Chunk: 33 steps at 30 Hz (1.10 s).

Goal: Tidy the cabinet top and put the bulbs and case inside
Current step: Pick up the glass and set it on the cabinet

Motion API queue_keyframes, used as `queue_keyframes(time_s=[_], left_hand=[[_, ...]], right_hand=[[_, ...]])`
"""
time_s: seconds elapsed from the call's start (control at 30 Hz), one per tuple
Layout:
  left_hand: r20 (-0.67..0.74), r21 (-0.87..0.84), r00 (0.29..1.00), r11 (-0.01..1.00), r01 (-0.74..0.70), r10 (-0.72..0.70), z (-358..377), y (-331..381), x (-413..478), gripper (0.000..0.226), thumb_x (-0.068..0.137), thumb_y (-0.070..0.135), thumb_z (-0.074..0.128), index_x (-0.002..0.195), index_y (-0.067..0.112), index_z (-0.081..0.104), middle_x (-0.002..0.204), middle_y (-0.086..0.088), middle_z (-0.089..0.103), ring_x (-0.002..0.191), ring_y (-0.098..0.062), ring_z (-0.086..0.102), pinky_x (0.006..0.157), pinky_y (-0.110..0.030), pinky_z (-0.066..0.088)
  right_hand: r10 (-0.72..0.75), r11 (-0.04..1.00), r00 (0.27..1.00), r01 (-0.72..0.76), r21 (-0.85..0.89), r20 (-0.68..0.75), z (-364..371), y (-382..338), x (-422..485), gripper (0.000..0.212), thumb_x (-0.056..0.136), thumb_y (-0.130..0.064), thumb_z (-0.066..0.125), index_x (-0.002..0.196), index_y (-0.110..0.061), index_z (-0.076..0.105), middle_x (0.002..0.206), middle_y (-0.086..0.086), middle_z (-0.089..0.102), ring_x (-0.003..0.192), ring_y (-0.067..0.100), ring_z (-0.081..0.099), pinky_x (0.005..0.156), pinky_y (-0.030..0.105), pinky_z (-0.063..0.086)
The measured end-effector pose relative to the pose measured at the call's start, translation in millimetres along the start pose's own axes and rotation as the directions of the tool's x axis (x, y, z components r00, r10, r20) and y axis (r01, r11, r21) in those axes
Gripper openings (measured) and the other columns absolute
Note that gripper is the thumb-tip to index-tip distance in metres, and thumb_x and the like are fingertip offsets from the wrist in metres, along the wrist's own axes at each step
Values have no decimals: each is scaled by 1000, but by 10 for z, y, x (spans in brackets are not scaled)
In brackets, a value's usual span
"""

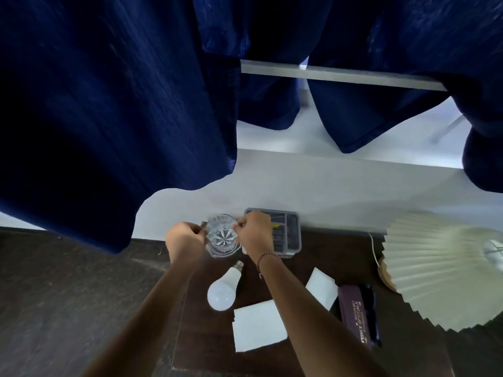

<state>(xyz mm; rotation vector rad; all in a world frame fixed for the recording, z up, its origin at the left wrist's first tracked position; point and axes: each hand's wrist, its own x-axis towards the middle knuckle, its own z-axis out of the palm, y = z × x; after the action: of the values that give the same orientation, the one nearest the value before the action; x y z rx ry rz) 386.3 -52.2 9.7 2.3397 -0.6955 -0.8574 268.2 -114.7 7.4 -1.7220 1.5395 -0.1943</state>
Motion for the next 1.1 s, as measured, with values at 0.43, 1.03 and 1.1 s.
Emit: queue_keyframes(time_s=[0.43,1.03,1.1], left_hand=[[-20,-71,999,997,-34,33,9,-11,54,15,84,10,64,90,0,73,85,-20,73,83,-34,68,79,-34,53],[-124,-46,935,939,-341,334,596,-168,-1105,10,87,18,60,88,17,70,75,6,67,69,-9,61,63,-20,44],[28,-43,922,922,-385,386,854,-174,-1269,12,88,16,58,94,17,69,85,6,69,80,-10,63,74,-22,47]], right_hand=[[22,995,999,-19,97,-34,46,-8,28,17,88,-13,61,97,-1,69,88,15,73,79,22,69,68,24,52],[71,957,900,60,284,-430,-499,931,-821,21,92,-21,54,103,-10,68,94,5,70,83,13,65,75,22,55],[210,954,899,-101,284,-386,-558,1260,-1005,24,94,-19,49,112,-11,64,106,7,67,92,15,63,83,32,55]])
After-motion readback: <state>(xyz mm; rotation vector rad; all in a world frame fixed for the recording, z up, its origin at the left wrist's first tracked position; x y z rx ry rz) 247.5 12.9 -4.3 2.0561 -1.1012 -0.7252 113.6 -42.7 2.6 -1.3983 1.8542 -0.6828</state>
